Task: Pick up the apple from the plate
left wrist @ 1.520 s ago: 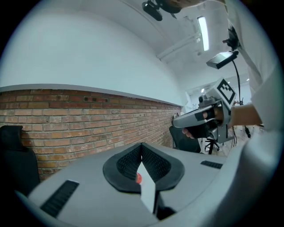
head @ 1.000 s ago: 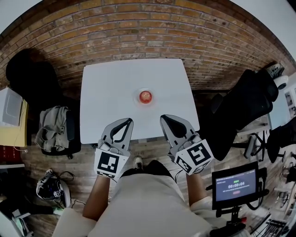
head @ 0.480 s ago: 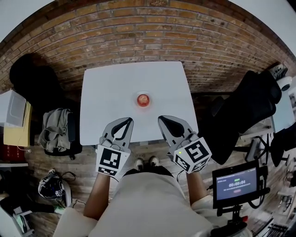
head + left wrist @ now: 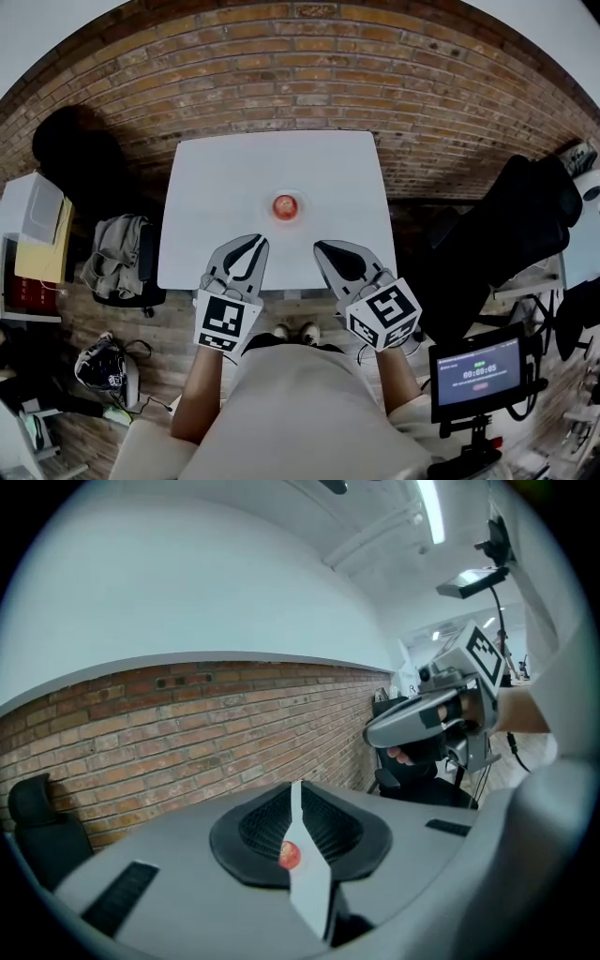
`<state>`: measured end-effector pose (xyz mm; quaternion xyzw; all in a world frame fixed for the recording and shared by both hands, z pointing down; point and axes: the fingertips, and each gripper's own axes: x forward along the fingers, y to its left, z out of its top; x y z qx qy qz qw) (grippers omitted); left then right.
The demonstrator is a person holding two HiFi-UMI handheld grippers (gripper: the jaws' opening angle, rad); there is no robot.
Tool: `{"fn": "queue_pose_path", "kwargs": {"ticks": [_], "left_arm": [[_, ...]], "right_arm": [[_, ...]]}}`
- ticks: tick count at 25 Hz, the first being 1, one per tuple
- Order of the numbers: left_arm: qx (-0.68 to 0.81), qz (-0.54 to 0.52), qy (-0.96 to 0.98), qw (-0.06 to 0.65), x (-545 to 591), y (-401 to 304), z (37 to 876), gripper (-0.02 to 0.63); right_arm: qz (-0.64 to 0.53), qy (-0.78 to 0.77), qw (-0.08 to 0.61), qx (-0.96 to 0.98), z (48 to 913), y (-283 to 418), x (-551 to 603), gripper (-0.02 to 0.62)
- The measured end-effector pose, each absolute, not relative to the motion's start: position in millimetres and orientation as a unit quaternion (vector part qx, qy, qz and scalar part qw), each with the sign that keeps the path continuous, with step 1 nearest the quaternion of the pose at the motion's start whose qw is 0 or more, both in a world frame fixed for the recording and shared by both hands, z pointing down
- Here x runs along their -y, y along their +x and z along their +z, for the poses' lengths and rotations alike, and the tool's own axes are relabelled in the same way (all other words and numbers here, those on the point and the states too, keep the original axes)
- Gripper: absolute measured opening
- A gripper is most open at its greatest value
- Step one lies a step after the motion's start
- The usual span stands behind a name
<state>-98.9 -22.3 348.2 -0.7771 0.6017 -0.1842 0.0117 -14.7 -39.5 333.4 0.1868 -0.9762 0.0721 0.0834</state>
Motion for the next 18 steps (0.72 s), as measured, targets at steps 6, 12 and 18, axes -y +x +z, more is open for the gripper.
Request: {"fn": "queue_pose_path", "kwargs": {"ticks": [6,12,18], "left_arm": [[-0.600,-0.206,-0.773,0.018,35,-84,357,0.058],[-0.582,-0.219,-0.783,0.028,46,-76,359,0.159],[-0.565,-0.235,-0.791,0.031,56,-75,368,0.201]], "right_arm": [[0.074,0.167,0.082,0.980,343,-7,53,0.002],[0.076,0.157,0.081,0.981,347,-7,62,0.002],[0.080,0.167,0.079,0.980,350,-10,71,0.002]]}}
